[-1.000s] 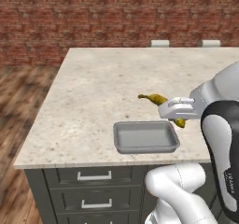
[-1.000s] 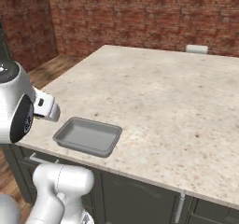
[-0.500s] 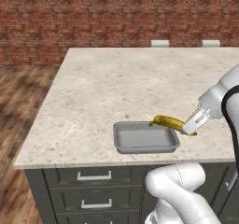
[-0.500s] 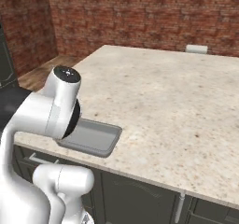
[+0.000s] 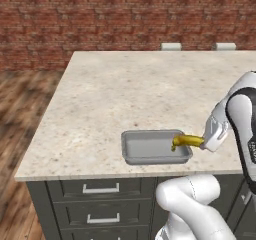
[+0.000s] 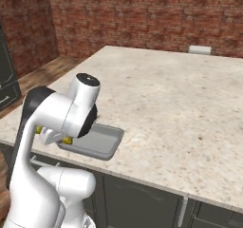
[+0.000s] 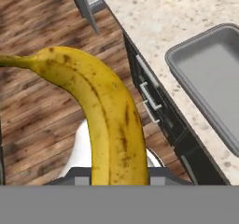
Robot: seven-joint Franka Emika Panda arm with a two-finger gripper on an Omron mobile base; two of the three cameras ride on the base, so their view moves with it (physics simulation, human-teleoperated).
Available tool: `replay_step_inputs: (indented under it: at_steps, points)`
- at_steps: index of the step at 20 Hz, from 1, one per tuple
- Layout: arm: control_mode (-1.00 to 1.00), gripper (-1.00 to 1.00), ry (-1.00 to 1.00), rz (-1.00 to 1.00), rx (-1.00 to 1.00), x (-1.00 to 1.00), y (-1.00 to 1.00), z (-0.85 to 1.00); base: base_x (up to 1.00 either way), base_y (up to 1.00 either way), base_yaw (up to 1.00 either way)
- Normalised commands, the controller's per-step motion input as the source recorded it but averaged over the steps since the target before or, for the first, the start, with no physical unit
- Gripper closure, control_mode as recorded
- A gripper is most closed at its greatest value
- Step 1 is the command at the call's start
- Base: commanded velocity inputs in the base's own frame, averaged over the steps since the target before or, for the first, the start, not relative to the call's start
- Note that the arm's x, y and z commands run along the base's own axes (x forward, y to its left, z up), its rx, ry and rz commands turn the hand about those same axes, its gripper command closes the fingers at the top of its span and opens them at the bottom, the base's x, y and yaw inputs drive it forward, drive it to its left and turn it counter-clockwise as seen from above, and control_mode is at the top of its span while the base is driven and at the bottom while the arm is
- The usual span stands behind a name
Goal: Pick the tangerine and banana from the fridge and place them inside the tupperware on the counter.
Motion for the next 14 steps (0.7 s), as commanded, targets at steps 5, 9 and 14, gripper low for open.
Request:
replay_step_inputs:
  at_steps: [5,9,14]
  points:
    - [-1.00,1.00,-0.01,-0.08,-0.32,0.40,-0.05,-0.43,0.00,0.00,0.00]
    - [-1.00,1.00,0.00,-0.01,-0.09,0.48,-0.01,-0.34,0.00,0.00,0.00]
    - [-1.00,1.00,0.00,0.00,0.00,0.58,-0.10,-0.29,0.00,0.00,0.00]
